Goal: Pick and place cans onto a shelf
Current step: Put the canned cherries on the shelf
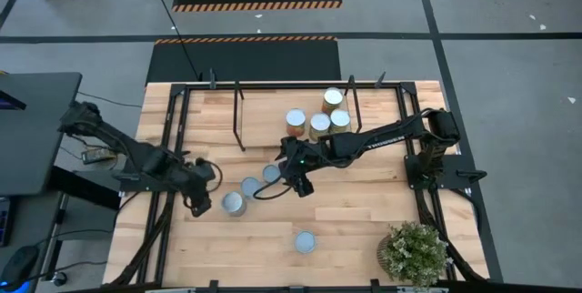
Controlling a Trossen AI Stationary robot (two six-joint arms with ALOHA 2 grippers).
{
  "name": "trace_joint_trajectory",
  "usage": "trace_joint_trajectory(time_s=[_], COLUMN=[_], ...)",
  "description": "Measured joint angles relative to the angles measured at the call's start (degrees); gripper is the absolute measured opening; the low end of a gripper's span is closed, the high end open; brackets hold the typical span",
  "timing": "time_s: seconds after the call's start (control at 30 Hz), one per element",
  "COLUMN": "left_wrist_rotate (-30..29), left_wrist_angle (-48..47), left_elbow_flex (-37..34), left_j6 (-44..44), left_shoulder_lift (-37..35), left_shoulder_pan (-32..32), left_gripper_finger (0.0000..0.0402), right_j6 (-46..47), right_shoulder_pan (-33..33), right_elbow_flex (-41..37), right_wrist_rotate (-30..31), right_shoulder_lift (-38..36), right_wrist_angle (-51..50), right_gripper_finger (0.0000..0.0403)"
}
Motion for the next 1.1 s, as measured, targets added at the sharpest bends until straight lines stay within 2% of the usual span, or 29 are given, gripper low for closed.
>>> trace_joint_trajectory(time_s=[0.1,0.2,0.53,0.67,0.9,1.1], left_wrist_rotate=[-0.05,-2.90,-9.89,-10.60,-11.27,-17.05], left_wrist_angle=[1.97,3.85,21.47,28.94,39.07,46.13], left_elbow_flex=[-1.02,-1.48,-1.51,-1.50,-1.48,-1.45], left_j6=[-1.87,-0.73,11.75,15.87,20.34,24.49], left_shoulder_lift=[4.36,9.27,25.97,31.03,35.96,37.14], left_shoulder_pan=[-2.12,-3.04,-3.19,-2.05,0.03,0.07], left_gripper_finger=[0.0157,0.0157,0.0157,0.0157,0.0151,0.0143], right_j6=[-0.01,-0.72,-2.48,-2.94,-2.40,1.27], right_shoulder_pan=[0.00,0.00,1.00,2.49,3.92,5.25], right_elbow_flex=[0.00,0.00,0.02,0.02,0.02,-0.19], right_wrist_rotate=[-0.02,-0.02,1.38,-0.01,0.06,-0.26], right_shoulder_lift=[-0.02,0.00,-1.72,-2.25,-2.25,-1.92], right_wrist_angle=[0.09,0.05,-4.33,-5.67,-7.98,-8.77], right_gripper_finger=[0.0377,0.0377,0.0377,0.0377,0.0379,0.0379])
